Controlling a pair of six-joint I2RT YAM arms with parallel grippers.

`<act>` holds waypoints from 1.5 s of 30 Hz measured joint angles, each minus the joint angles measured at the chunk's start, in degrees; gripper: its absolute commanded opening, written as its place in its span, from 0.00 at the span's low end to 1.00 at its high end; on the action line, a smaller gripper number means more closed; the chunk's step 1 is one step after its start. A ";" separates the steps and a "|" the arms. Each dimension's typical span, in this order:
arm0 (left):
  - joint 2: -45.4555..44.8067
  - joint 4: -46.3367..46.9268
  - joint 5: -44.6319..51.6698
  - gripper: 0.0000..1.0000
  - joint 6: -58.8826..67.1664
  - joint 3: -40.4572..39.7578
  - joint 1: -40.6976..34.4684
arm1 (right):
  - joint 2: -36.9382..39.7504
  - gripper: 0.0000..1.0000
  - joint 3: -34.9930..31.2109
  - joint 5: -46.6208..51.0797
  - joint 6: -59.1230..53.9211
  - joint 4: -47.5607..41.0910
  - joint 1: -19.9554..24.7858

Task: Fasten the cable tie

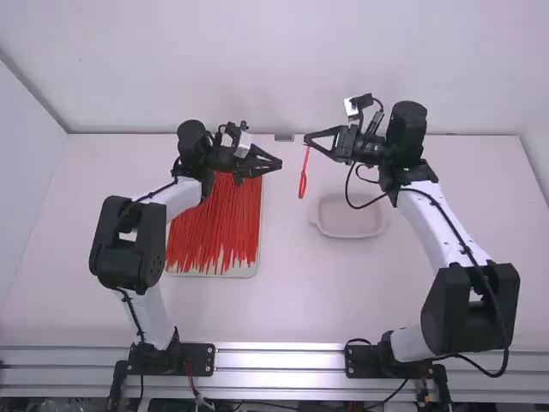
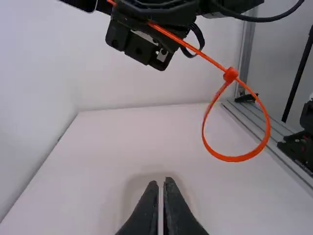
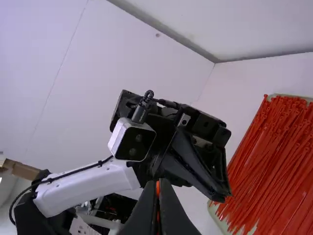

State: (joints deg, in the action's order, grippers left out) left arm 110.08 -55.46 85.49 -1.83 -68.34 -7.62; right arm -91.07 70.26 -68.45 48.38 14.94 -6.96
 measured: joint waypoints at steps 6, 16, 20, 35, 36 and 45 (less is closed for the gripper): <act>0.00 -5.09 0.00 0.38 -3.58 0.00 -0.46 | 0.00 0.00 0.00 -0.17 -0.79 -0.55 -1.90; 0.00 -14.14 2.69 0.38 -11.76 0.00 -4.42 | 0.00 0.00 0.00 -0.13 -0.79 -0.52 -2.23; 0.00 -15.06 3.08 0.40 -14.16 0.00 -4.50 | 0.00 0.00 0.00 -0.13 -0.79 -0.52 -2.23; 0.00 -19.74 3.28 0.40 -22.12 0.00 -5.27 | 0.00 0.00 0.00 0.46 -0.57 -0.52 -2.23; 0.00 -20.06 3.28 0.39 -22.23 0.00 -5.46 | 0.00 0.00 0.00 0.57 -0.52 -0.52 -2.25; 0.00 -21.05 3.50 0.18 -22.69 0.00 -7.02 | 0.00 0.00 0.00 2.23 -0.33 -0.52 -2.25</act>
State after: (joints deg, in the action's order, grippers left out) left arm 110.08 -76.51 88.99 -24.51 -68.34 -14.63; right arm -91.07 70.26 -66.22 48.05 14.41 -9.21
